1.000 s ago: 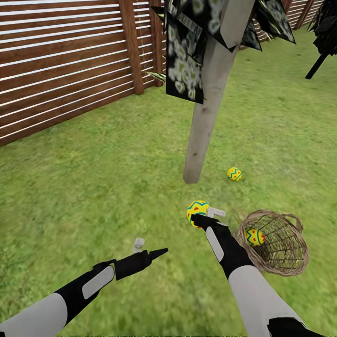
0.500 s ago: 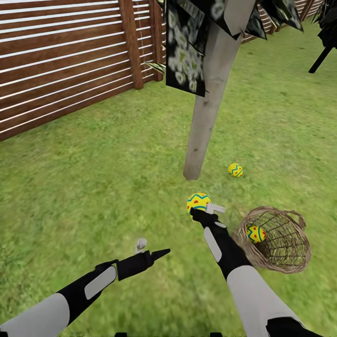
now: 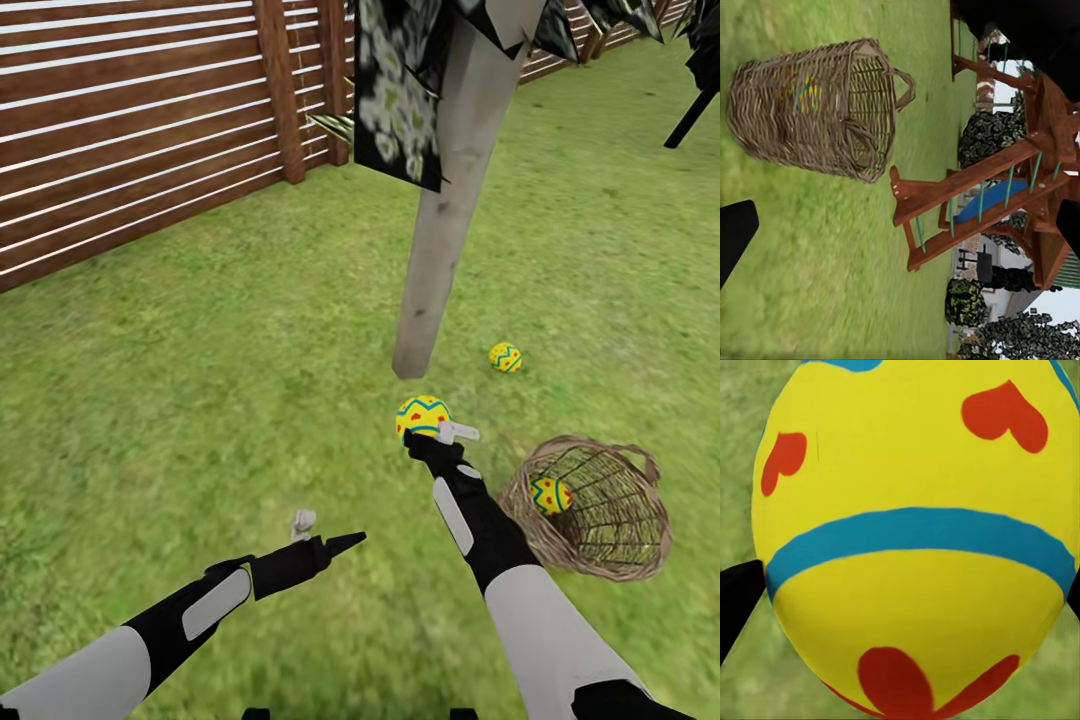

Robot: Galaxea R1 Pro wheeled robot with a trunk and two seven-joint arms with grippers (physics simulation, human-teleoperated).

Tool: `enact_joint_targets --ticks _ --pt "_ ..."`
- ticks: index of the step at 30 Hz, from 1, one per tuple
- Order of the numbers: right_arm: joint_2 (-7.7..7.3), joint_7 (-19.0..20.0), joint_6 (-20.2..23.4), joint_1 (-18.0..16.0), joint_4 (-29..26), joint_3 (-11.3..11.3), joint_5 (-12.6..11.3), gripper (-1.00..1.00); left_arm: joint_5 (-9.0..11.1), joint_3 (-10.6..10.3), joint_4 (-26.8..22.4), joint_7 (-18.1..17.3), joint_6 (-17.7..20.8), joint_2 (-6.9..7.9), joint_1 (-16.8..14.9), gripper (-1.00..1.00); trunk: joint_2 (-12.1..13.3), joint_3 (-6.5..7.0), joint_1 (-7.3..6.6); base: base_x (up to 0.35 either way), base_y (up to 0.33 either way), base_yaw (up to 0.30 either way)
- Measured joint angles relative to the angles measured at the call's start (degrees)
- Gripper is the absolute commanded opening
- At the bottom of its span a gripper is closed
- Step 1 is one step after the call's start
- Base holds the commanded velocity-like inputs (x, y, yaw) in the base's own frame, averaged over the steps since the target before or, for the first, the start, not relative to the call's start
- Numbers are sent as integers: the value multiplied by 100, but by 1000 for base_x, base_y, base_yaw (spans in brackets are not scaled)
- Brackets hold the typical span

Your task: Take the three Easter eggs out of the wicker basket on the lawn in the garden, then place them on the lawn next to a single tree (choose any tree) so that all three eggs are next to the same tree and none are left in the basket.

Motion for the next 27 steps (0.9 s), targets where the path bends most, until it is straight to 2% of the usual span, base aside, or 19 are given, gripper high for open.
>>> enact_joint_targets --ticks 7,12,27 --pt "-15 77 5 0 45 -8 -25 -100 -56 -2 -23 -73 10 16 0 100 -281 -187 154 0 0 0" --pt "-10 79 9 0 45 0 -26 -100 -73 -146 -52 -223 16 15 0 100 -481 -321 264 0 0 0" --pt "2 109 42 4 42 17 -34 -100 -74 -158 -53 -248 10 18 0 100 -1083 -722 593 0 0 0"
